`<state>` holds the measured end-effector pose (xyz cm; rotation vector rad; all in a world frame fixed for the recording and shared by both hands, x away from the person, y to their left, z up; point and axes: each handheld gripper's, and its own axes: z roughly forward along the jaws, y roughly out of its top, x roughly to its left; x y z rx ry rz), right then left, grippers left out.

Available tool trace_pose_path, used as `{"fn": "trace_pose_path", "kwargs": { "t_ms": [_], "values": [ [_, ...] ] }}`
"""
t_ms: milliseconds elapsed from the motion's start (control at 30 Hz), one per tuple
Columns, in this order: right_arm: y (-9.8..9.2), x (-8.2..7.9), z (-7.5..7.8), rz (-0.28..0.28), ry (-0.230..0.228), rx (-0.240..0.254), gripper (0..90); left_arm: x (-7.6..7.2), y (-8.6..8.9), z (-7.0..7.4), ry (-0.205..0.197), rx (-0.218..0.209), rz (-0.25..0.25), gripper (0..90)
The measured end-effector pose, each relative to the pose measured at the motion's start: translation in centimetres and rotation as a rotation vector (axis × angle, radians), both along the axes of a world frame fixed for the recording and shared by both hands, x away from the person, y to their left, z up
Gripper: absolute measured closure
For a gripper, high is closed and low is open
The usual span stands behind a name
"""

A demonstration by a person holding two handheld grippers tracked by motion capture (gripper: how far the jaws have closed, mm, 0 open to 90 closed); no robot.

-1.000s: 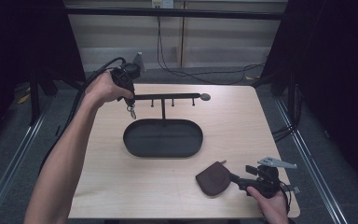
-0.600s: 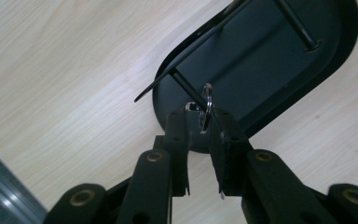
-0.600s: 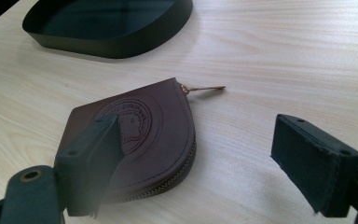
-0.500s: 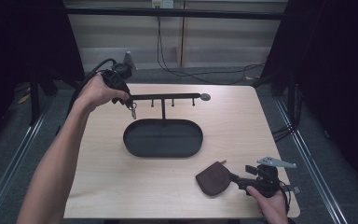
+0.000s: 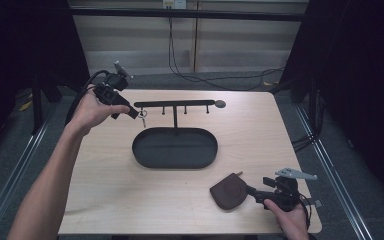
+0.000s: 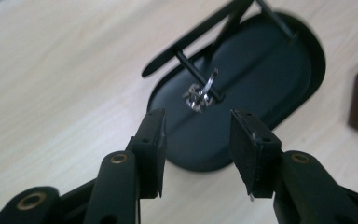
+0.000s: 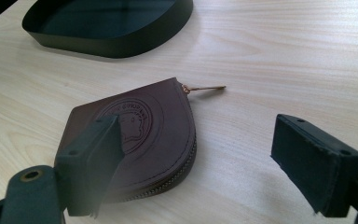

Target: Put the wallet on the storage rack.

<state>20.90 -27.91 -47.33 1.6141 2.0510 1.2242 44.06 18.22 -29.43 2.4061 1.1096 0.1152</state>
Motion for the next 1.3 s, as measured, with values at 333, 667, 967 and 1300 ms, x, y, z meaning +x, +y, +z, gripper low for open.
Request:
{"fn": "trace_pose_path", "kwargs": {
  "t_ms": [333, 667, 967, 1300],
  "values": [
    [0.0, 0.1, -0.1, -0.002, 0.007, -0.003, 16.0, -2.0, 1.7, -1.6, -0.074, -0.076, 0.048, 54.8],
    [0.1, 0.2, -0.1, -0.004, 0.015, -0.005, 16.0, -3.9, 3.1, -3.5, -0.102, -0.136, 0.041, 41.4],
    [0.3, 0.3, -0.1, 0.006, 0.012, -0.015, 16.0, -6.3, 4.1, -6.4, -0.142, -0.233, 0.073, 27.1],
    [0.2, 0.3, -0.1, 0.007, 0.02, -0.011, 16.0, -8.9, 6.8, -9.1, -0.176, -0.31, 0.116, 15.9]
  ]
}}
